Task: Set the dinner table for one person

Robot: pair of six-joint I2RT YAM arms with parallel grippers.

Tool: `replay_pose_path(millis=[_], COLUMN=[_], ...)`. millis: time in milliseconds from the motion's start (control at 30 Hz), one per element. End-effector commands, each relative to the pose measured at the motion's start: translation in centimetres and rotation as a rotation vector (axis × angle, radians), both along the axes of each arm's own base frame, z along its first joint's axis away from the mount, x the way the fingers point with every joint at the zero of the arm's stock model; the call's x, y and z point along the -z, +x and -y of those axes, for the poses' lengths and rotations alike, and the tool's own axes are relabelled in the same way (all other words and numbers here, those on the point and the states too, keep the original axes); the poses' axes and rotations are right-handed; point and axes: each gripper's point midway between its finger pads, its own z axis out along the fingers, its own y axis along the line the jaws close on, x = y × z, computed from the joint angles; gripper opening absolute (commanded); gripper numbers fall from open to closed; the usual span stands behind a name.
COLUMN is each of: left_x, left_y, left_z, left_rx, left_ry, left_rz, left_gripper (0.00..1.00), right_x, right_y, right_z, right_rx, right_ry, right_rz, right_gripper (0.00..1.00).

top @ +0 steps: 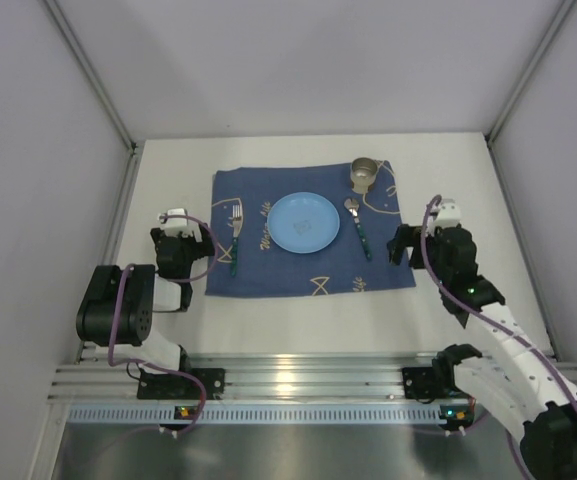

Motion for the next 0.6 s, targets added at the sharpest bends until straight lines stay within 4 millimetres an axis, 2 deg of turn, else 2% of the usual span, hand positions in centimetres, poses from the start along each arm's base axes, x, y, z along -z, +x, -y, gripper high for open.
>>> replay_pose_path(millis=[0, 33, 67, 100, 133, 167, 233, 267, 300, 333, 367, 433, 467, 500, 533, 567], left_x=[-2.2, -2.2, -2.2, -2.2, -2.2, -2.2, -2.2, -2.2, -2.1, -2.2, -2.3, -2.2, -2.2, -2.1, -2.1, -2.1], left_y=[1.0, 1.0, 1.0, 1.0, 1.0, 1.0, 1.0, 1.0, 1.0, 1.0, 1.0, 1.0, 1.0, 1.0, 1.0, 1.0], left_z=[0.1, 0.1, 0.1, 0.1, 0.1, 0.1, 0.1, 0.1, 0.1, 0.1, 0.1, 0.1, 0.1, 0.0, 0.0, 0.1], left_rx=[0.005, 0.005, 0.006, 0.007, 0.005, 0.007, 0.005, 0.007, 0.005, 0.005, 0.007, 0.005, 0.005, 0.003, 0.003, 0.006], left_ry=[0.005, 0.006, 0.004, 0.005, 0.006, 0.005, 0.004, 0.005, 0.004, 0.004, 0.005, 0.005, 0.004, 0.004, 0.004, 0.004], left_rz=[0.087, 0.088, 0.089, 0.088, 0.088, 0.088, 0.089, 0.089, 0.086, 0.088, 0.089, 0.086, 0.086, 0.085, 0.085, 0.085], left_gripper=[0.98, 0.98, 0.98, 0.99, 0.98, 0.99, 0.99, 0.99, 0.98, 0.99, 0.98, 0.99, 0.98, 0.98, 0.98, 0.99], right_x=[0.3, -1.4, -0.8, 1.3, 0.8, 1.5, 2.9, 4.2, 3.1, 2.9, 2.2, 2.3, 1.7, 3.7, 4.4, 2.8], right_y=[1.8, 2.4, 2.3, 1.9, 2.3, 2.4, 2.7, 2.5, 3.3, 3.7, 4.3, 5.9, 6.9, 7.4, 7.4, 8.6], right_z=[1.5, 1.6, 2.0, 3.7, 4.8, 6.6, 7.4, 8.4, 8.7, 9.3, 8.7, 8.8, 8.4, 8.0, 7.3, 6.9], right_rx=[-0.031, -0.033, -0.031, 0.044, 0.121, 0.182, 0.183, 0.189, 0.209, 0.214, 0.166, 0.143, 0.120, 0.086, 0.043, 0.022], right_ry=[-0.194, -0.219, -0.257, -0.305, -0.299, -0.317, -0.299, -0.286, -0.254, -0.260, -0.254, -0.224, -0.222, -0.228, -0.236, -0.228], right_rz=[0.264, 0.387, 0.417, 0.402, 0.438, 0.419, 0.423, 0.415, 0.480, 0.493, 0.532, 0.548, 0.565, 0.526, 0.532, 0.582], right_gripper=[1.00, 1.00, 1.00, 1.00, 1.00, 1.00, 1.00, 1.00, 1.00, 1.00, 1.00, 1.00, 1.00, 1.00, 1.00, 1.00])
